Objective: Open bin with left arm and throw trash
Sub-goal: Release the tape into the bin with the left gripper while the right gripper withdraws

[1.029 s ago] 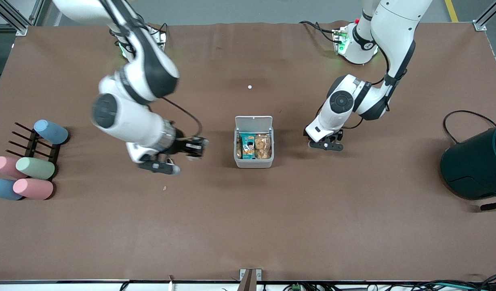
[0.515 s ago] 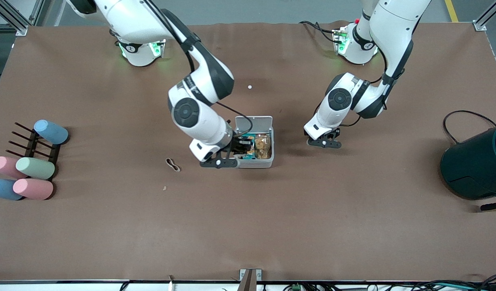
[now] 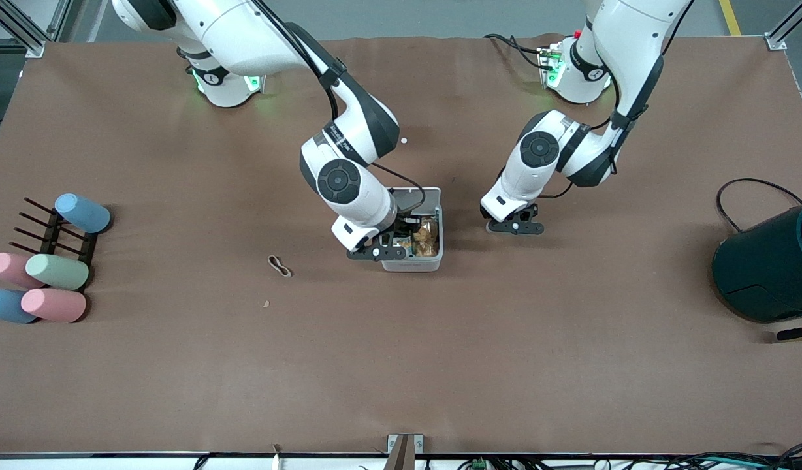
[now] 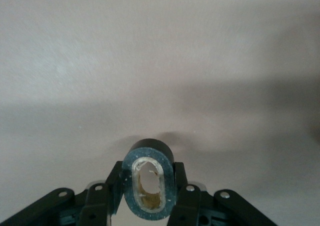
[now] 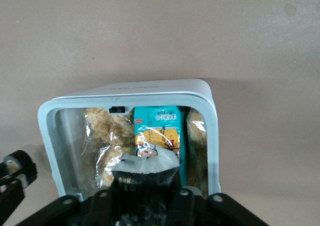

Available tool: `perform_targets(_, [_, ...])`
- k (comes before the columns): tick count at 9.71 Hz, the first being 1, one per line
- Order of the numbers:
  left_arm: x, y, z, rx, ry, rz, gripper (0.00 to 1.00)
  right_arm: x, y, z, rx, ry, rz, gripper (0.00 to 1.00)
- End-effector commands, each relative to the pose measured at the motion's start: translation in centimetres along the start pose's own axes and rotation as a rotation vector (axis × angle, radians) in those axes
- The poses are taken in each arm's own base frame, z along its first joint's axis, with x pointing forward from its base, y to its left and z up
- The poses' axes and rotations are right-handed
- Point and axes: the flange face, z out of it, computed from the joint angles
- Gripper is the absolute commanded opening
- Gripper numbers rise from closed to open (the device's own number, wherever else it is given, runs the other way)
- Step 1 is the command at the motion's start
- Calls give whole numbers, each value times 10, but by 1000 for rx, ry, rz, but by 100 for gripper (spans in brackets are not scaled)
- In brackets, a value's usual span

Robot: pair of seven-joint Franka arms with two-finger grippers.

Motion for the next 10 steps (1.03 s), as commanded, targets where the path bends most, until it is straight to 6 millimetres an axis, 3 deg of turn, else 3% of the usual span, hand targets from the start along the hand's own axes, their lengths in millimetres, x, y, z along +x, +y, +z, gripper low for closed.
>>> perform_targets(1, [19,0,-43,39,16,-17,0,1,1,-9,-2,9,24,96])
perform_targets(3, [41,18,-80,50,17,-14,0,5,2,-23,14,20,69,99])
perform_targets(4, [53,35,-107,21,-1,-36,0,8,5,-46,25,29,88,99])
perform_targets(5, [66,49,-127,-8,-22,-55,0,18,21,-83,34,30,114,98])
perform_targets(6, [73,59,-140,-25,-12,-51,0,27,46,-117,21,9,144,97])
perform_targets(7, [79,70,-144,-46,-6,-46,0,43,89,-148,-5,-36,207,92])
perform_targets(8, [82,87,-145,-70,-5,-42,0,56,123,-158,-16,-56,201,90])
perform_targets(10, [73,139,-124,-90,-27,-69,0,74,200,-130,-48,-88,72,91])
